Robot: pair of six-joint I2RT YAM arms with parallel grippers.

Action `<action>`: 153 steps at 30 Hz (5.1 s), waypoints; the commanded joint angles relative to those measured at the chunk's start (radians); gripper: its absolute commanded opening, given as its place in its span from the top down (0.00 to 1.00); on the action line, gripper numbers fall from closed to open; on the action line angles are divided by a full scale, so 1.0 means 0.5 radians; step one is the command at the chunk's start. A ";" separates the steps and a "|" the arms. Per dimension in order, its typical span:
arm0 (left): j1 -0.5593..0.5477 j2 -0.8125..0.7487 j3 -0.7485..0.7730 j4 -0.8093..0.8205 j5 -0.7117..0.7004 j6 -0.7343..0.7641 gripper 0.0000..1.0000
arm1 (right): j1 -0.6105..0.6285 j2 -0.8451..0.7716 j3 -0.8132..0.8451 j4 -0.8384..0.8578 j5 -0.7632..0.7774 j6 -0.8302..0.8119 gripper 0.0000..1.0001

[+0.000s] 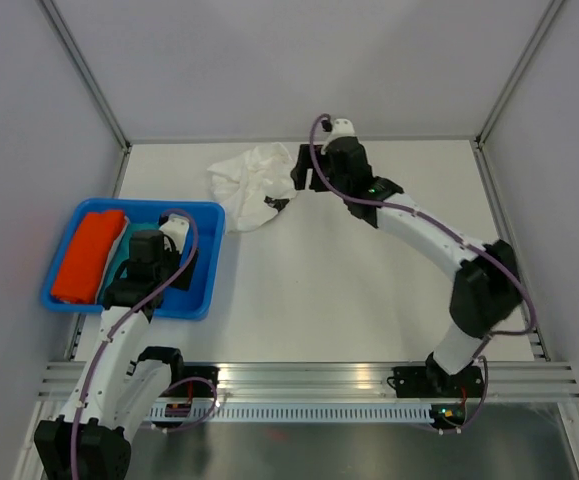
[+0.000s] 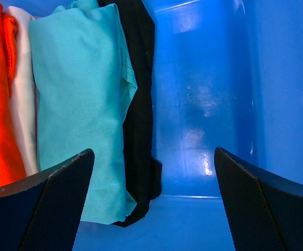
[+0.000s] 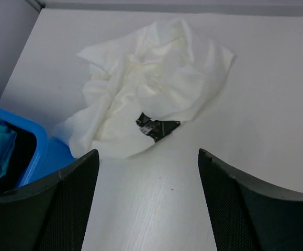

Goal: Roll the t-shirts
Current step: Grab a tshirt with the right arm, then move the tshirt to the center of the board, then flatten the tshirt

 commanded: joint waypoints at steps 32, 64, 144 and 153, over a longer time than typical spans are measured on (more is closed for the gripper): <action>0.004 0.042 -0.070 0.049 -0.016 0.018 0.00 | 0.185 -0.199 0.612 -0.480 -0.589 -0.531 1.00; -0.435 1.134 1.248 -0.185 1.165 0.396 0.05 | -0.718 -0.052 0.211 -0.977 0.083 -0.285 0.17; -0.603 2.742 2.188 -0.249 0.720 0.405 0.97 | -0.641 -0.727 -0.474 -0.548 0.000 -0.476 1.00; -0.579 2.666 2.221 -0.173 0.726 0.252 0.98 | -0.773 -0.712 -0.480 -0.514 -0.098 -0.423 1.00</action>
